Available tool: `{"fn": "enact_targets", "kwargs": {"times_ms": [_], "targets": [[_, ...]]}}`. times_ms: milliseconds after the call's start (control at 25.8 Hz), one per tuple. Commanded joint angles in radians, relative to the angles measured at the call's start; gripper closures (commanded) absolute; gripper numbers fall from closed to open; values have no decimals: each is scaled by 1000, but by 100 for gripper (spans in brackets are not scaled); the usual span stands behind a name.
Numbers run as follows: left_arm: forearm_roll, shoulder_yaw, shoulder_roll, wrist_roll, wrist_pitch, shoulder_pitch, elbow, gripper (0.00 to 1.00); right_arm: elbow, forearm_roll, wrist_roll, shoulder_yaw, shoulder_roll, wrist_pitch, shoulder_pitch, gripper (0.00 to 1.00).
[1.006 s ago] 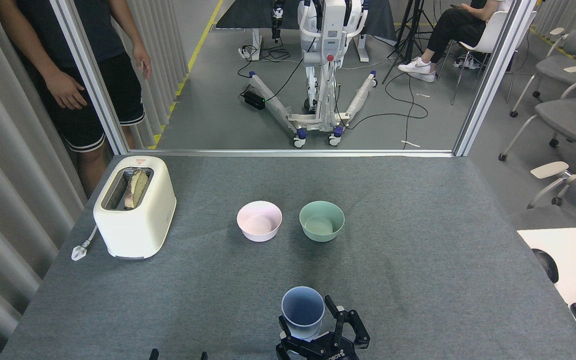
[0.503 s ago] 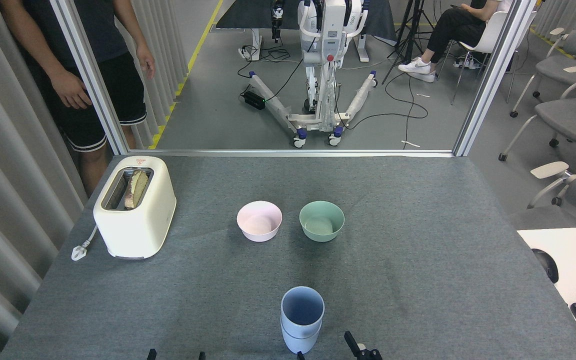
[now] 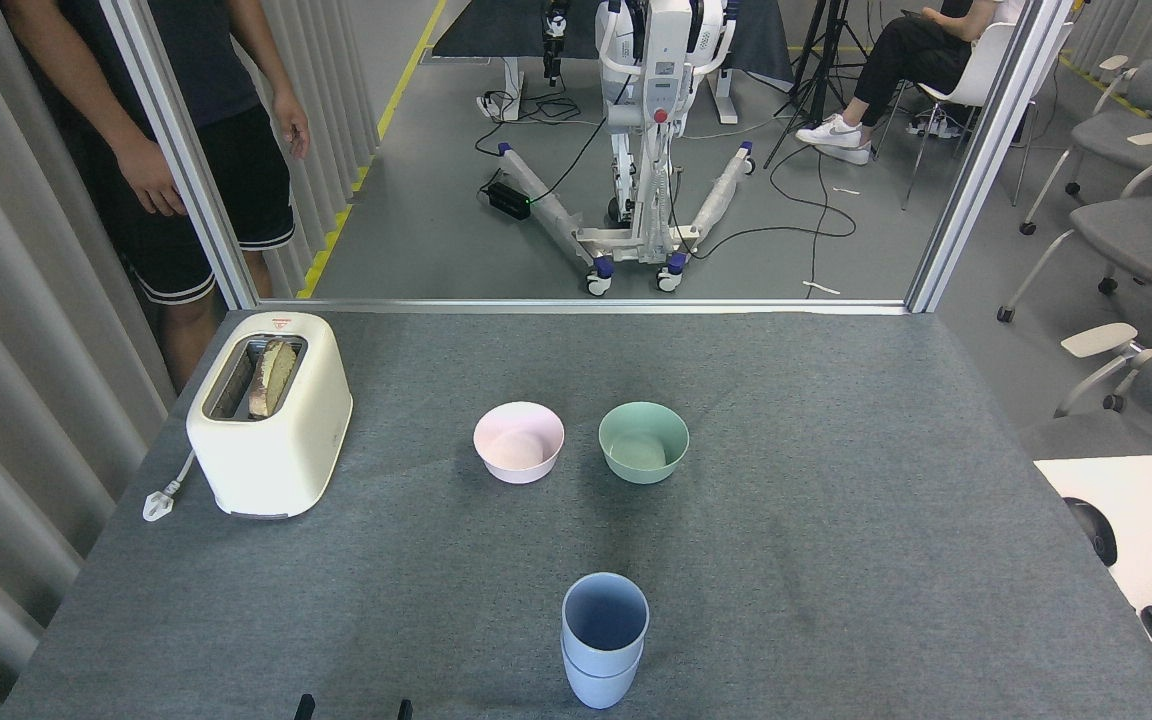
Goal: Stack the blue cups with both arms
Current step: 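Open the right gripper and withdraw it from the stacked cups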
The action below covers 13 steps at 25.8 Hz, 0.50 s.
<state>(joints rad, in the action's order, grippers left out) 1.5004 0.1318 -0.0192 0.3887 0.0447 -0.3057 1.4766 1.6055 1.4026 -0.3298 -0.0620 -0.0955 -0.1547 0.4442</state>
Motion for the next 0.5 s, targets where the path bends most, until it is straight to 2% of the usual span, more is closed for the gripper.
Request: {"fn": "enact_targets", "kwargs": {"times_ms": [0, 116, 465], "targets": [[0, 0, -2, -1, 1, 4, -1, 0, -25, -10, -5, -41, -16, -5, 1, 0], [1, -1, -2, -1, 1, 4, 2, 0, -30, -8, -5, -44, -35, -36, 2, 0], [3, -1, -2, -1, 1, -6, 8, 0, -33, -2, -5, -44, -41, -57, 1, 0]]}}
